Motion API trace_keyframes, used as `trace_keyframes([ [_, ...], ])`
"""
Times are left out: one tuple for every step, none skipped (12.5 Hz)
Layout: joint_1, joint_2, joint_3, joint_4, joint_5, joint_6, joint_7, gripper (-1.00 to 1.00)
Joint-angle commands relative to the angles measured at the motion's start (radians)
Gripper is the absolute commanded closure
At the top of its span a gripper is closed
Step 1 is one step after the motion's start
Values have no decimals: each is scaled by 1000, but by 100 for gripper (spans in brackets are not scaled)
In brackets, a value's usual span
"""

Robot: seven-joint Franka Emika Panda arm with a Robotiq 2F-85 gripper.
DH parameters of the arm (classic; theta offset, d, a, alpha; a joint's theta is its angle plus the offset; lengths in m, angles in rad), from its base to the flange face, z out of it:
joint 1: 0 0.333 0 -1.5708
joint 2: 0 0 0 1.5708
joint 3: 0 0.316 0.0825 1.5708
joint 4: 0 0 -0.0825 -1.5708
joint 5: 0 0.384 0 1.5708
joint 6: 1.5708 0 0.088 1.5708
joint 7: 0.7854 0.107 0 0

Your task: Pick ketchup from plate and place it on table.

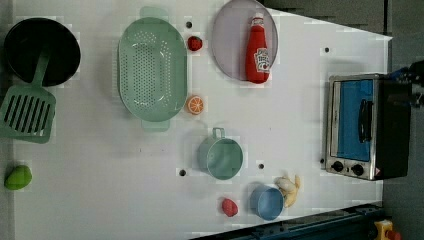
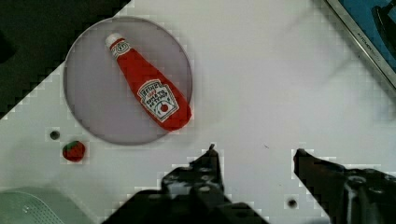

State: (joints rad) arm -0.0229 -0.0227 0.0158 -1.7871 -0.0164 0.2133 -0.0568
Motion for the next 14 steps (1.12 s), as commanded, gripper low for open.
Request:
trace_keyframes([
  [-105,-186,40,-121,27,-154,31,-59],
  [-105,-184,41,-121,27,-153,31,-80],
  [-105,-179,43,-121,27,-145,30,-99],
  [-104,-168,46,-120,27,-125,29,-100],
  [-104,-152,52,-120,27,-99,27,-100],
  [-103,-132,59,-120,27,-74,25,-100],
  [-102,-109,68,-119,27,-54,22,-100],
  [-101,-82,78,-119,27,-40,19,-100],
  [-99,-53,89,-118,27,-28,18,-100],
  [-96,-22,99,-116,27,-13,18,-100],
  [-94,9,109,-115,27,2,17,-100],
  [-91,41,117,-113,27,17,13,-100],
  [-90,73,127,-109,27,38,-3,-100],
  [-89,108,136,-99,27,63,-38,-100],
])
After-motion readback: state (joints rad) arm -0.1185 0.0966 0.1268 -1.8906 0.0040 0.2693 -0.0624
